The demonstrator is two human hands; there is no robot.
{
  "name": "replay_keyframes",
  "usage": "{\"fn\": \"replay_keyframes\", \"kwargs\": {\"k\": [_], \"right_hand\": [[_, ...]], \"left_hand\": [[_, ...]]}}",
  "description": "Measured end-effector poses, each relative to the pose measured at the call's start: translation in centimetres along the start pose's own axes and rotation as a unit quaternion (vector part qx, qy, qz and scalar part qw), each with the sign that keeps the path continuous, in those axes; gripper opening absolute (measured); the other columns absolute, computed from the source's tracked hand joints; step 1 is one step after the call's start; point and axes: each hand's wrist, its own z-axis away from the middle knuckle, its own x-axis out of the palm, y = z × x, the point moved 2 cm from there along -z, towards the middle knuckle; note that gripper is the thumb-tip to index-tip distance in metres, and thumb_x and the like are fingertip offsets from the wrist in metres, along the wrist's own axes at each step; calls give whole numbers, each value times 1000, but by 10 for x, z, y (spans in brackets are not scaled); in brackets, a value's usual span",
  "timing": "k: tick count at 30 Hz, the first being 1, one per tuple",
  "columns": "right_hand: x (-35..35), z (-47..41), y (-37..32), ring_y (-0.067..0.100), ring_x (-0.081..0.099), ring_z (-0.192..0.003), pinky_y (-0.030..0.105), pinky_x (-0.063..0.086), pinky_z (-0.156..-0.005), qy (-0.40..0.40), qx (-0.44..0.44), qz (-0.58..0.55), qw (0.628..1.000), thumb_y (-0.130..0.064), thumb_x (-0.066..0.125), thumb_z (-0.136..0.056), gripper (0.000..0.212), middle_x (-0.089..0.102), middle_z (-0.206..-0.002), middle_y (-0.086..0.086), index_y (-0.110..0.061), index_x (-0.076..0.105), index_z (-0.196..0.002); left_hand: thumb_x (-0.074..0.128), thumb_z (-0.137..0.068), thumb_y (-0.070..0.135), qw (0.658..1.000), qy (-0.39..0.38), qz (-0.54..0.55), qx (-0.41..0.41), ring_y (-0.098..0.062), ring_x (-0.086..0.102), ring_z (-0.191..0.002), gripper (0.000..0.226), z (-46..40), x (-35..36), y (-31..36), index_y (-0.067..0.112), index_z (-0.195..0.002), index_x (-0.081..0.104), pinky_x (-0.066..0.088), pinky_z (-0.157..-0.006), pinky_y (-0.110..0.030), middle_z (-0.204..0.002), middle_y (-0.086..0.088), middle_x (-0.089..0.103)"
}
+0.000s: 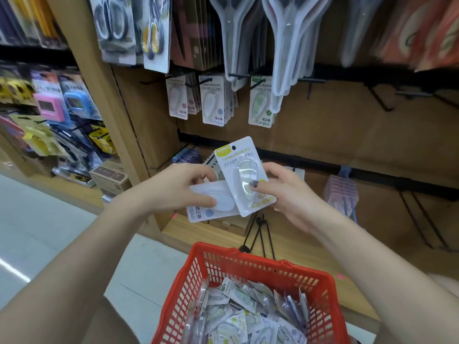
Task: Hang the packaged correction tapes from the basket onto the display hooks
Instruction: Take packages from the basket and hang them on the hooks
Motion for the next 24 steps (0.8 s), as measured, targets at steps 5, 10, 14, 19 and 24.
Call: {"fn": "replay_keyframes", "kwargs": {"k": [5,10,14,19,24], "right_hand": [[-17,6,-5,20,78,-93,32,62,-71,104,-38,-62,992,-4,67,-98,20,79,-107,6,-12,62,-116],[-29,12,-12,30,74,-106,58,53,-104,198,-70,-91,973,-4,67,-97,18,79,-108,9,-12,64,-113],[-32,10,-25,29,74,-110,62,49,-107,223,-83,-92,967,-10,67,-99,16,79,-113,7,-15,63,-114],[-35,6,-38,25,74,-111,54,55,-104,252,-97,-101,958,-7,66,-99,17,78,-114,5,-13,63,-115],[-41,5,-42,22,75,-107,51,57,-101,273,-101,-80,953,-8,66,-99,18,78,-114,1,-15,64,-116]], "left_hand": [[74,-96,31,997,-20,71,-8,-15,71,-88,14,-11,1,4,24,-100,62,55,-73,-36,-99,3,71],[68,-100,29,960,120,239,-81,-16,76,-93,21,-23,-10,-17,18,-116,58,59,-79,-40,-105,-1,74],[62,-104,23,900,200,374,-100,-14,75,-94,26,-37,-18,-29,13,-127,53,60,-71,-29,-121,-7,69],[58,-106,24,849,255,447,-118,-6,75,-87,25,-54,-33,-37,16,-128,50,57,-63,-21,-121,0,67],[59,-106,20,844,284,438,-119,-11,72,-91,19,-66,-47,-39,16,-122,50,56,-54,-18,-116,1,67]]}}
